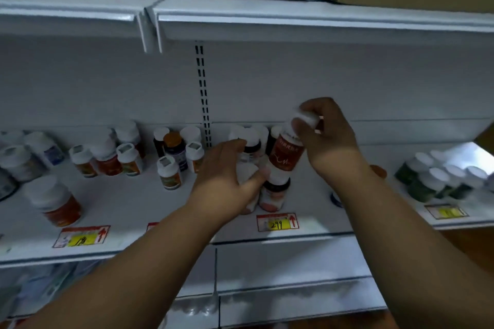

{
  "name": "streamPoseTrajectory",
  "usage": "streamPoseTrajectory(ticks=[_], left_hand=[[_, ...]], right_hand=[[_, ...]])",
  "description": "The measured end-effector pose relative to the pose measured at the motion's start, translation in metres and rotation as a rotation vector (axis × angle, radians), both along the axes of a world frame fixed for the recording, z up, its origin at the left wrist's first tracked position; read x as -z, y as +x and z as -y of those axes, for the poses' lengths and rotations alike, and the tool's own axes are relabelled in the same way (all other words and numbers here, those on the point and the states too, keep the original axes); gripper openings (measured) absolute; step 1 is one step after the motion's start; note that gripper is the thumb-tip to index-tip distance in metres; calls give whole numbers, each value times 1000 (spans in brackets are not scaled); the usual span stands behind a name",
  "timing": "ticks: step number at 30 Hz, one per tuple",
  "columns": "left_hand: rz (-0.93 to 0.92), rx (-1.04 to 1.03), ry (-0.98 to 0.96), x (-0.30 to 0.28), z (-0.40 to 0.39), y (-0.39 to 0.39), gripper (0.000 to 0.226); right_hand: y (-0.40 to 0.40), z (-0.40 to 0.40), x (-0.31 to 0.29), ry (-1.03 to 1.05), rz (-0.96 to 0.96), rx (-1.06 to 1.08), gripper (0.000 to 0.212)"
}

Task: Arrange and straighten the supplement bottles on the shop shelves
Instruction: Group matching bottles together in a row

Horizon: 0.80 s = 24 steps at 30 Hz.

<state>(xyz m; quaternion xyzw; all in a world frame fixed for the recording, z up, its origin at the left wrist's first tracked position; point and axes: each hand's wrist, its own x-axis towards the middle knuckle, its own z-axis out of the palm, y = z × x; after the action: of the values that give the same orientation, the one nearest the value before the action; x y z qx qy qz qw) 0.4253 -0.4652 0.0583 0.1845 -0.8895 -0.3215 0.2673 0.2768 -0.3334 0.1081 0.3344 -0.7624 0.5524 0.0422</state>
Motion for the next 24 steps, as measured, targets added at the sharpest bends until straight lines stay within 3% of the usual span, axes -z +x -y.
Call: streamPoseTrajectory(ticks=[5,11,18,24], left_hand=[[-30,94,73,-1,7,29,77],[-13,11,57,8,29,84,82],[73,-187,-46,20,94,167,66],[134,-241,-352,18,202,213,42]], right_hand=[[54,15,3,-129,264,-179,11],[94,65,21,-87,358,-381,13],[155,141,36,12,276,-451,14],[203,216,61,261,130,-388,31]])
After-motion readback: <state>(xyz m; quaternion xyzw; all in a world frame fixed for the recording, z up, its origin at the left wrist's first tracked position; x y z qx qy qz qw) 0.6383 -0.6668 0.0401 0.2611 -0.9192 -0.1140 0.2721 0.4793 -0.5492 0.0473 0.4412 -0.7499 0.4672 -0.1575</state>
